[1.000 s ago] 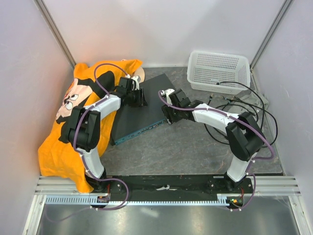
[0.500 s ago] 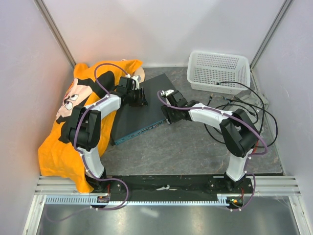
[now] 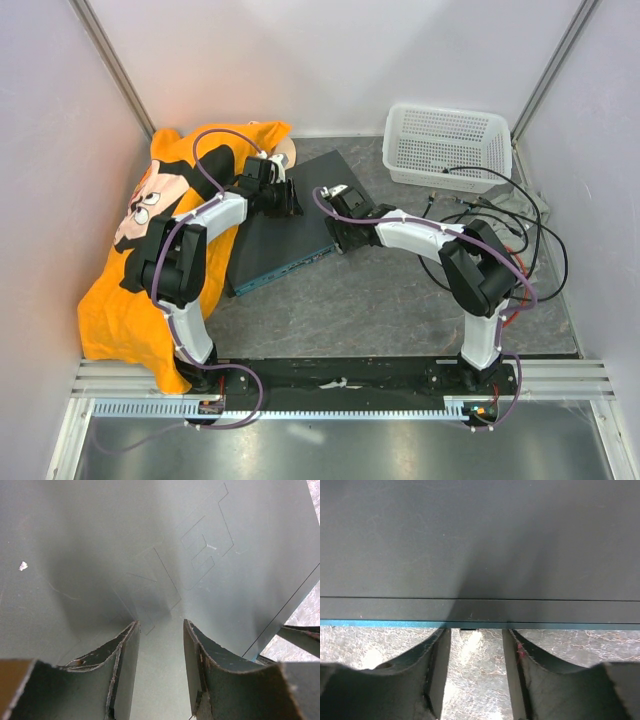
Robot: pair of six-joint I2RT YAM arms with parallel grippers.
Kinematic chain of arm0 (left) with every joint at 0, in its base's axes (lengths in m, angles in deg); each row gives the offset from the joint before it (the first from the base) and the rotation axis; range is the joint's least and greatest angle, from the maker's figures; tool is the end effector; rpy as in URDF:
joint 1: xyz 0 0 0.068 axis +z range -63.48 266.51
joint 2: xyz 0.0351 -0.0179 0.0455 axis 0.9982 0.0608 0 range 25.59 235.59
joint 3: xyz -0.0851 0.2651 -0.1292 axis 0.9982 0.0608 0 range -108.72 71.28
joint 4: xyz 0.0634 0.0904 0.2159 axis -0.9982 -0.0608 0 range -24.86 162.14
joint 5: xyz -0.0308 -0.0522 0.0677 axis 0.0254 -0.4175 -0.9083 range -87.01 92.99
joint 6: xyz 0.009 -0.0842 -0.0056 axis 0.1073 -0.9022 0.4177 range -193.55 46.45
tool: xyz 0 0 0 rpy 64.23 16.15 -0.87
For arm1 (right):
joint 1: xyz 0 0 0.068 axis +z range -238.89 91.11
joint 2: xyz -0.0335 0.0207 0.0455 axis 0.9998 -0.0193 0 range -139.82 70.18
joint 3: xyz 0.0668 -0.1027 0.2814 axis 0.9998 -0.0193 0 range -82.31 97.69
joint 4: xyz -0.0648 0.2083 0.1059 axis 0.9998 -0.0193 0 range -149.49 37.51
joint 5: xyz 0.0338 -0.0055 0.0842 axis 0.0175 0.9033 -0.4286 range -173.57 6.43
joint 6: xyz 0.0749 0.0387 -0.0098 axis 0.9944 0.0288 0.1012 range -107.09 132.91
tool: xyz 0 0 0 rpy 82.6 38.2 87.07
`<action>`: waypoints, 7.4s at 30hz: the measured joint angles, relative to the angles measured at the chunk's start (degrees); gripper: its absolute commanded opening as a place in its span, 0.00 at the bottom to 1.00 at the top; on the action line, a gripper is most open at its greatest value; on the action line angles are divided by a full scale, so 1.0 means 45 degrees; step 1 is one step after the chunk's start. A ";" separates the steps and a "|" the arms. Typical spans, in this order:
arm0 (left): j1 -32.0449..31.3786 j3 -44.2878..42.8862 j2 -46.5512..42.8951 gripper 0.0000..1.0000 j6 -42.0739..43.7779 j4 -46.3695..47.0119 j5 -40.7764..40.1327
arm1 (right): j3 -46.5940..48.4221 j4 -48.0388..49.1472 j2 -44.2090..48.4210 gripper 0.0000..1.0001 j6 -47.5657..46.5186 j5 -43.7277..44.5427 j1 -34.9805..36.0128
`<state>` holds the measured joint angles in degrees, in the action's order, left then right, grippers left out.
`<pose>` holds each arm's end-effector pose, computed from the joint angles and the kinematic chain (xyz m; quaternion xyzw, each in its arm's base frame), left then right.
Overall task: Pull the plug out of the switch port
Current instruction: Pull the plug from the switch port, then place the plug at the center of the board.
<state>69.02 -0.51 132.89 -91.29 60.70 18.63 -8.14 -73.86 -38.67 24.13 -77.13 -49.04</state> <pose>0.4004 -0.1473 0.2109 0.0480 0.9217 -0.2307 0.3081 0.3265 0.2617 0.1952 -0.2203 0.9293 0.0772 0.2861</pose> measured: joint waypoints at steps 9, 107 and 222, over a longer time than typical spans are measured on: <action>-0.0005 -0.0010 0.0005 0.48 0.0000 0.0000 0.0005 | 0.0000 0.0029 -0.0087 0.52 0.0899 0.0398 0.0121; -0.0175 0.0680 -0.0068 0.49 -0.0544 0.1282 0.0670 | -0.5304 0.4663 0.2793 0.01 -0.0738 -0.1632 -0.0131; -0.0704 0.1647 -0.1336 0.50 -0.0262 0.0019 0.1054 | -0.2905 0.1656 0.3832 0.59 -0.0724 -0.2268 0.0369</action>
<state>65.85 6.90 126.88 -92.47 60.79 23.38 -21.21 -66.41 -21.43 20.88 -87.34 -47.37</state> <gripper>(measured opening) 0.493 0.618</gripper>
